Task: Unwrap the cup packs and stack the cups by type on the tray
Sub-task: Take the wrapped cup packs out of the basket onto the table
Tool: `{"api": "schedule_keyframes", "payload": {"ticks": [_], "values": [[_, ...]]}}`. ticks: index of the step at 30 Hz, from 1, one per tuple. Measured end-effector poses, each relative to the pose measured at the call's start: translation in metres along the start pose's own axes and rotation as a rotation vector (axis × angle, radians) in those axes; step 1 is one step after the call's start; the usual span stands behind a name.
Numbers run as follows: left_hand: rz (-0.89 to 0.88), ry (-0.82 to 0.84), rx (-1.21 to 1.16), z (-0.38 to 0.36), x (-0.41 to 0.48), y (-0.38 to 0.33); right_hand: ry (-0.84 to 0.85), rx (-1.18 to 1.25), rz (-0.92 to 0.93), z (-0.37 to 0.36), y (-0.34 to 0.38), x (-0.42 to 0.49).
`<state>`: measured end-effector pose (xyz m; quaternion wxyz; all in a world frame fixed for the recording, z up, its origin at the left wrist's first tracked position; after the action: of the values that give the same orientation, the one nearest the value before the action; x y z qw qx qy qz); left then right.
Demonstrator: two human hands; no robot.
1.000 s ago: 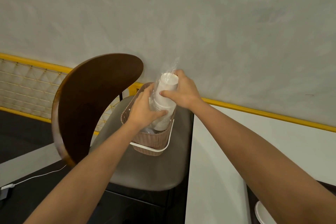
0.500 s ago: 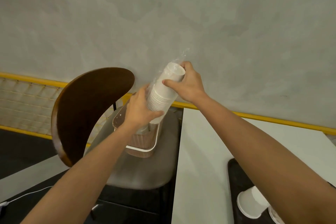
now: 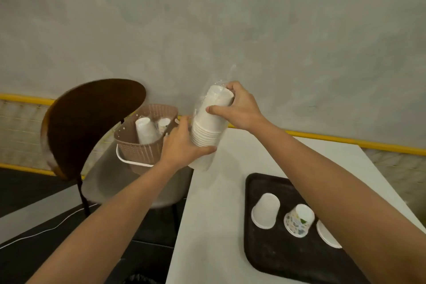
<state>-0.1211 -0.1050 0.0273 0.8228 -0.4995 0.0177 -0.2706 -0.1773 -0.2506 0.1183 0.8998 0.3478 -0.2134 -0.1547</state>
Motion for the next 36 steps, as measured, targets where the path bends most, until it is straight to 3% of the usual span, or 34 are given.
{"api": "schedule_keyframes", "payload": {"ticks": [20, 29, 36], "values": [[0.080, 0.367, -0.160, -0.175, -0.211, -0.055, 0.231, -0.207, 0.056, 0.086, -0.111, -0.220], [0.093, 0.471, -0.136, -0.220, -0.250, -0.038, 0.368, -0.335, 0.020, 0.084, -0.152, -0.261], [0.099, 0.473, -0.091, -0.220, -0.261, -0.018, 0.472, -0.296, 0.026, 0.066, -0.161, -0.272]]}}
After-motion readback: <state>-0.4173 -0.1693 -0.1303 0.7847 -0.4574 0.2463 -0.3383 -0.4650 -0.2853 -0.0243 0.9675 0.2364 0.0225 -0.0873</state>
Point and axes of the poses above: each hand's wrist, its own x-axis towards the middle knuckle, its own z-axis out of the back of the hand, y = z × x, the point moved 6 cm from there along x, towards the middle knuckle, and after that the axes turned 10 degrees about -x, right-handed, at the moved point
